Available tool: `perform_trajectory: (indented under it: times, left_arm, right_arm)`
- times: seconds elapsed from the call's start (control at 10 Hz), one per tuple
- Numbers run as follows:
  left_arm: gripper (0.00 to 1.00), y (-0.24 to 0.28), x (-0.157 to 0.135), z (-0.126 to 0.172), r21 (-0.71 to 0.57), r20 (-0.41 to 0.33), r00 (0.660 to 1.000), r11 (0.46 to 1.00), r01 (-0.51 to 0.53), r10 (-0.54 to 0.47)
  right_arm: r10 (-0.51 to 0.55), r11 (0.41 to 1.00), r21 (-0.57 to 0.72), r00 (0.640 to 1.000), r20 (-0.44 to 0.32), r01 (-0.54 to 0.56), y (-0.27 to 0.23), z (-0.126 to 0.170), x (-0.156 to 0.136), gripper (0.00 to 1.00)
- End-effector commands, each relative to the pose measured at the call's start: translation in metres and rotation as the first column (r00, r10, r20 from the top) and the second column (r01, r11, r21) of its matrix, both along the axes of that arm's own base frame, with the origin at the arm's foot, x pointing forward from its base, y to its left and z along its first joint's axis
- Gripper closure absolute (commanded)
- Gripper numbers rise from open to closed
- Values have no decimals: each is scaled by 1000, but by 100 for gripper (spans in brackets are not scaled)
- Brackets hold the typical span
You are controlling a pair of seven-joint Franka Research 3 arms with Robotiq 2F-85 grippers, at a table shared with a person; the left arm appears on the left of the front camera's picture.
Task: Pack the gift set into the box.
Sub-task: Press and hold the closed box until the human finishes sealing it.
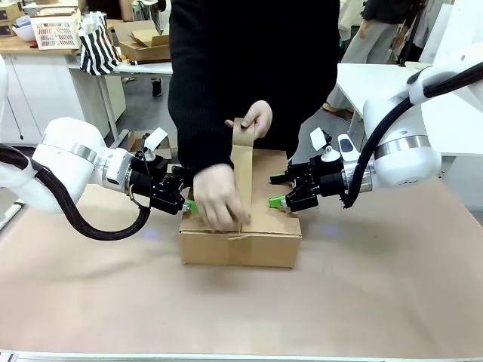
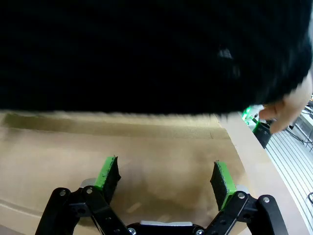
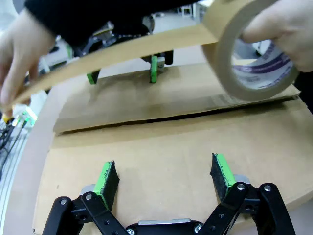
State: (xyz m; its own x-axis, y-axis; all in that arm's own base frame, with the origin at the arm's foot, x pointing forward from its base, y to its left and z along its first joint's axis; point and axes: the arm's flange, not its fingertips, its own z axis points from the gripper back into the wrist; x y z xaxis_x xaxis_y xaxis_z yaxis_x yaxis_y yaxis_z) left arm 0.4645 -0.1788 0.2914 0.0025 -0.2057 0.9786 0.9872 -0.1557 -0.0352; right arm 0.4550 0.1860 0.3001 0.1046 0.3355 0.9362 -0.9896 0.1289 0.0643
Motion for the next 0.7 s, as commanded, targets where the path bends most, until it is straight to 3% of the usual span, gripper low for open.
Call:
perform_trajectory:
  times: [0.0, 0.6]
  left_arm:
    - [0, 0, -1, 1, -8, 10, 1000, 1000, 7, -7]
    - [0, 0, -1, 1, -8, 10, 1000, 1000, 7, -7]
  right_arm:
    - [-5, 1000, -7, 1000, -3, 5, 0, -2, -1, 0]
    - [-5, 1000, -7, 1000, -3, 5, 0, -2, -1, 0]
